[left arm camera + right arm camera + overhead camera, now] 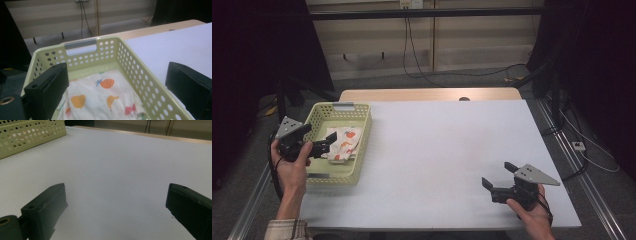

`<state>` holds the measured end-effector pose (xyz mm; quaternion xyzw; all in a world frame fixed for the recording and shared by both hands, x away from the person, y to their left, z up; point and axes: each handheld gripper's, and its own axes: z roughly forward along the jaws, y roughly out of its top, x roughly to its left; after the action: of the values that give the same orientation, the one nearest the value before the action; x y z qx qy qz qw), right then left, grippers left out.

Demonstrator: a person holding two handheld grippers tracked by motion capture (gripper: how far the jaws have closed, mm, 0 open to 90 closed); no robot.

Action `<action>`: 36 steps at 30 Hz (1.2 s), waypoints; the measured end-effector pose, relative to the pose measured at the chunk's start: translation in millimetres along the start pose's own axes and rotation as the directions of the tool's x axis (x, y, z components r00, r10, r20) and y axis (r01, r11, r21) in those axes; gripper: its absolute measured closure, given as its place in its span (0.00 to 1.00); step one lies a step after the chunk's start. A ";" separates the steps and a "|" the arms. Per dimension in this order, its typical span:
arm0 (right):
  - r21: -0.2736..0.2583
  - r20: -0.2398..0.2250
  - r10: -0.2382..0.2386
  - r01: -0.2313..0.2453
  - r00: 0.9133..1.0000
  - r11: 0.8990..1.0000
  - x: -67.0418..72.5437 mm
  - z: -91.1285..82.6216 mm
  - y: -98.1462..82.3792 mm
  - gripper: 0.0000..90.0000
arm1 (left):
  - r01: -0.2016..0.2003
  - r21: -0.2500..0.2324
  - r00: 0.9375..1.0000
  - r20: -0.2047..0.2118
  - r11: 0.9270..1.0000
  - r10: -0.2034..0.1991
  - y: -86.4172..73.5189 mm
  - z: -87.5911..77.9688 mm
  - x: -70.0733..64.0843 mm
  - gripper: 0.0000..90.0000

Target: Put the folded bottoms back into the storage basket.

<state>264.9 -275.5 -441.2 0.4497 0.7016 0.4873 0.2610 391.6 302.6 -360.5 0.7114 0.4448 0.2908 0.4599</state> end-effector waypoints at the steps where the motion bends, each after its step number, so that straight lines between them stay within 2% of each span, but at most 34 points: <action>1: 0.001 0.001 0.000 0.000 1.000 1.000 0.0 0.0 0.0 0.03 | -0.005 0.000 1.000 0.001 1.000 0.005 -0.3 -1.5 -1.6 0.06; 5: 0.001 0.000 0.000 0.000 1.000 1.000 0.0 0.1 0.0 0.03 | -0.019 -0.008 1.000 0.002 1.000 0.019 -1.2 -5.8 -7.4 0.06; 7: 0.001 0.002 -0.003 0.003 1.000 1.000 0.3 -0.1 0.1 0.03 | -0.063 0.017 0.998 -0.022 0.998 0.063 -1.8 -6.3 -11.7 0.06; 10: 0.000 0.003 -0.004 0.004 1.000 1.000 0.4 -0.1 0.3 0.03 | -0.067 0.026 0.998 0.000 0.997 0.067 -2.3 -7.9 -16.3 0.06; 11: -0.002 0.003 -0.004 0.004 1.000 1.000 0.5 -0.1 0.4 0.03 | -0.080 0.029 0.997 -0.013 0.996 0.080 -1.8 -9.4 -18.0 0.06; 14: -0.002 0.004 -0.005 0.005 1.000 1.000 0.2 -0.4 0.4 0.03 | -0.062 0.011 0.998 0.003 0.998 0.062 -1.3 -14.1 -22.2 0.06; 15: -0.001 0.005 -0.003 0.003 1.000 1.000 -0.1 -0.2 0.3 0.03 | -0.063 0.012 0.998 0.000 0.998 0.063 -1.9 -15.6 -24.5 0.06; 17: 0.002 0.003 -0.001 0.001 1.000 1.000 0.2 0.1 0.2 0.03 | -0.069 0.012 0.997 0.021 0.998 0.068 -3.9 -17.4 -29.4 0.06; 19: -0.002 0.004 -0.005 0.005 1.000 1.000 0.3 -0.3 0.4 0.03 | -0.003 0.030 0.997 0.074 1.000 0.001 -5.4 -20.0 -33.0 0.06; 20: -0.001 0.004 -0.004 0.004 1.000 1.000 0.2 -0.4 0.3 0.03 | 0.015 0.040 0.997 0.078 0.999 -0.019 -5.9 -21.2 -36.1 0.06; 23: -0.003 0.008 -0.001 0.001 1.000 1.000 0.2 -0.1 0.6 0.03 | -0.044 0.036 0.998 0.044 0.998 0.042 -5.4 -23.5 -44.3 0.06; 26: -0.006 0.005 -0.004 0.004 1.000 1.000 0.9 -0.4 0.8 0.03 | -0.033 0.032 0.998 0.061 0.999 0.030 -6.1 -25.4 -48.5 0.06; 31: -0.003 0.004 -0.003 0.003 1.000 1.000 0.6 0.0 0.7 0.03 | -0.070 0.027 0.995 0.077 0.997 0.068 -7.6 -24.6 -58.0 0.06; 36: -0.001 0.004 -0.002 0.002 1.000 1.000 1.5 1.1 0.7 0.03 | -0.085 0.018 0.992 0.094 0.996 0.083 -6.3 -22.7 -68.3 0.05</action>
<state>265.3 -273.5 -441.0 0.4500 0.7014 0.4862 0.2631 340.9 251.2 -357.3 0.7473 0.3956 0.2718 0.4596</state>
